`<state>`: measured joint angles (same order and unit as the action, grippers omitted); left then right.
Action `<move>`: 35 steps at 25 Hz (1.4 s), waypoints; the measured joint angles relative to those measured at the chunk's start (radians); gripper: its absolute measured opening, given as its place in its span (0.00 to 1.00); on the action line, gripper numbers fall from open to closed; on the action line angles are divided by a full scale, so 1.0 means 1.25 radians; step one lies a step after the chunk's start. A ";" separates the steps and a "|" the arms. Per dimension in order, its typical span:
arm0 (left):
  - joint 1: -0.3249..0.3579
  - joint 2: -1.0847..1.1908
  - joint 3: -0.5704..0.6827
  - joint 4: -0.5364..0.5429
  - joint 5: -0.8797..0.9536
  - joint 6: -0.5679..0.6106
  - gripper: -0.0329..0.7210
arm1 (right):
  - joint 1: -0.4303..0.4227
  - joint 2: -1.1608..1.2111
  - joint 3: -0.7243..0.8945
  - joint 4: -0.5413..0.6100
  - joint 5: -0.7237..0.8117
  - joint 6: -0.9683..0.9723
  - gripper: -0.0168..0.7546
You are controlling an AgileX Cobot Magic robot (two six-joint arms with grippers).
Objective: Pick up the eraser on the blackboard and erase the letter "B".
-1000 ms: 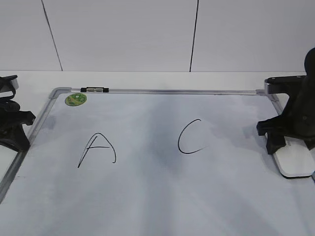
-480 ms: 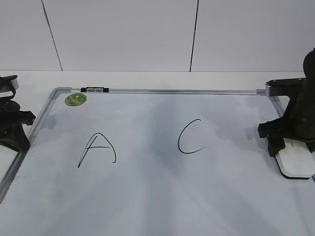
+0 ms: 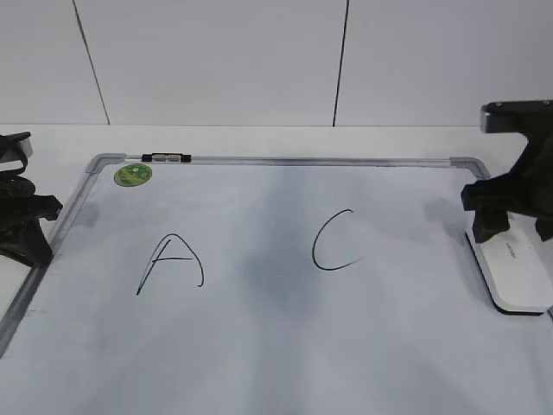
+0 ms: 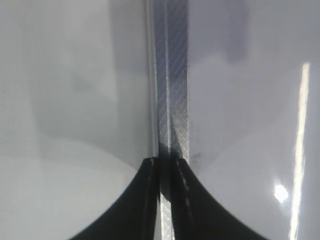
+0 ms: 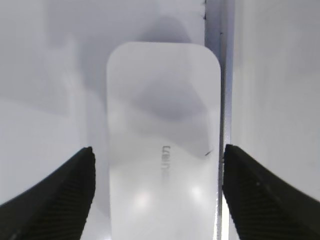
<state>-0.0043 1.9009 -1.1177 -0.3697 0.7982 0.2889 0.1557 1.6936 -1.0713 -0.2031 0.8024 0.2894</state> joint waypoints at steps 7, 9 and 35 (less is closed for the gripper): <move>0.000 0.000 0.000 0.002 -0.002 0.000 0.11 | 0.000 -0.133 -0.035 0.063 -0.002 -0.109 0.82; 0.000 0.000 0.000 0.003 -0.004 0.000 0.12 | 0.000 -0.146 -0.048 0.065 -0.002 -0.130 0.82; -0.008 -0.419 0.012 0.030 0.004 0.009 0.82 | 0.000 -0.352 -0.093 0.152 0.051 -0.264 0.82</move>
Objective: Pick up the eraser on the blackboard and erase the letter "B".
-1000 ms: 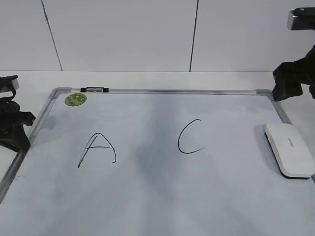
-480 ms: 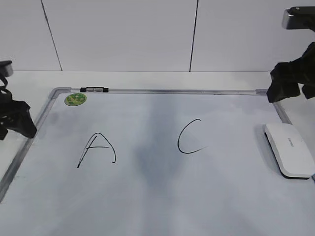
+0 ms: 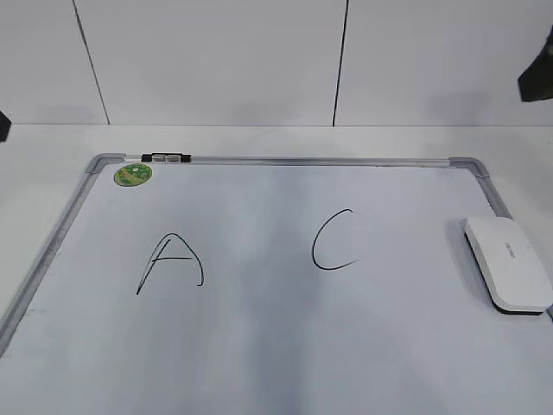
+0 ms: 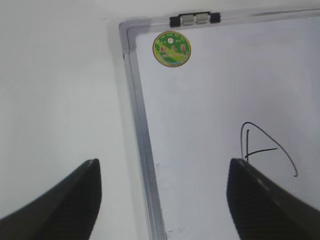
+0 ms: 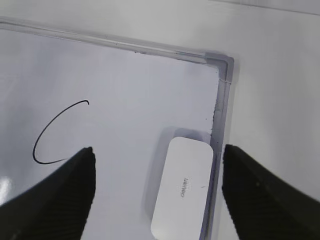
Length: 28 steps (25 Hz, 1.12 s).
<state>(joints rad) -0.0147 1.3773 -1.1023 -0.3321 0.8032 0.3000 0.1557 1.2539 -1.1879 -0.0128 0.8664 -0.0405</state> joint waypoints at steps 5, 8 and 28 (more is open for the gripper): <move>0.000 -0.152 0.000 0.000 0.042 0.000 0.82 | 0.000 -0.100 0.000 0.001 0.043 -0.004 0.82; 0.000 -0.247 0.000 0.000 0.045 -0.002 0.82 | 0.000 -0.161 0.000 0.001 0.063 -0.004 0.82; 0.000 -0.804 0.370 0.008 0.120 -0.061 0.81 | 0.000 -0.699 0.374 0.033 0.088 -0.050 0.79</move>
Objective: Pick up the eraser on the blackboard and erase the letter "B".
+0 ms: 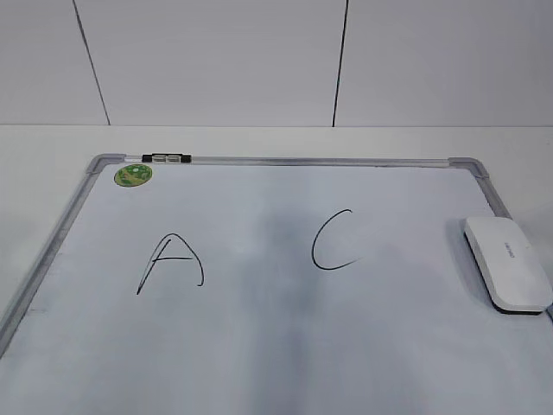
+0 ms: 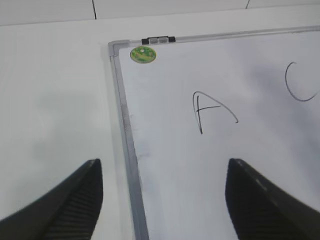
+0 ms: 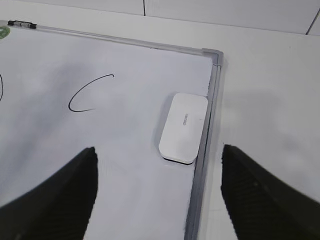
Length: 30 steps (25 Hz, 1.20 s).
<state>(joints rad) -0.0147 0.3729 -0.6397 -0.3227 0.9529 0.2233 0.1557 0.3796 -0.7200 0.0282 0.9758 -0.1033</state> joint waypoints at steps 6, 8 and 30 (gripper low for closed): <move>0.000 -0.100 0.060 0.051 0.043 -0.009 0.79 | 0.000 -0.151 0.066 0.000 0.042 -0.014 0.79; 0.000 -0.125 0.073 0.059 0.055 -0.010 0.79 | 0.000 -0.194 0.081 0.001 0.055 -0.014 0.79; -0.001 -0.290 0.106 0.209 0.124 -0.154 0.57 | 0.000 -0.317 0.172 0.006 0.132 -0.001 0.79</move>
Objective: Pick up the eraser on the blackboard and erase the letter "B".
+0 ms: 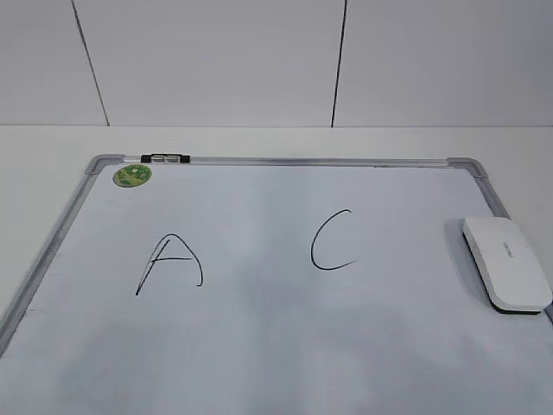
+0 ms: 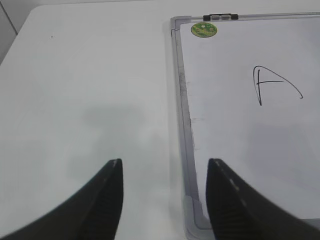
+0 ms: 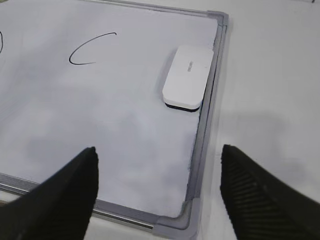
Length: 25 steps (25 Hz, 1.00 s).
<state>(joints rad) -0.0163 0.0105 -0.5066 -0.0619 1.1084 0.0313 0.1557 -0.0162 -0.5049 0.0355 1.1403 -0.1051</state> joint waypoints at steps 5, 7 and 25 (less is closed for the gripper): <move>-0.002 0.000 0.000 0.000 0.000 0.000 0.57 | 0.000 0.000 0.004 -0.037 0.002 0.056 0.79; -0.002 0.000 0.000 0.000 0.000 0.000 0.56 | 0.000 0.000 0.005 -0.042 0.002 0.063 0.79; -0.002 0.000 0.000 -0.014 0.000 0.000 0.53 | 0.000 0.000 0.005 -0.051 0.005 0.068 0.79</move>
<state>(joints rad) -0.0185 0.0105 -0.5066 -0.0798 1.1084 0.0313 0.1557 -0.0162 -0.4985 -0.0281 1.1469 -0.0199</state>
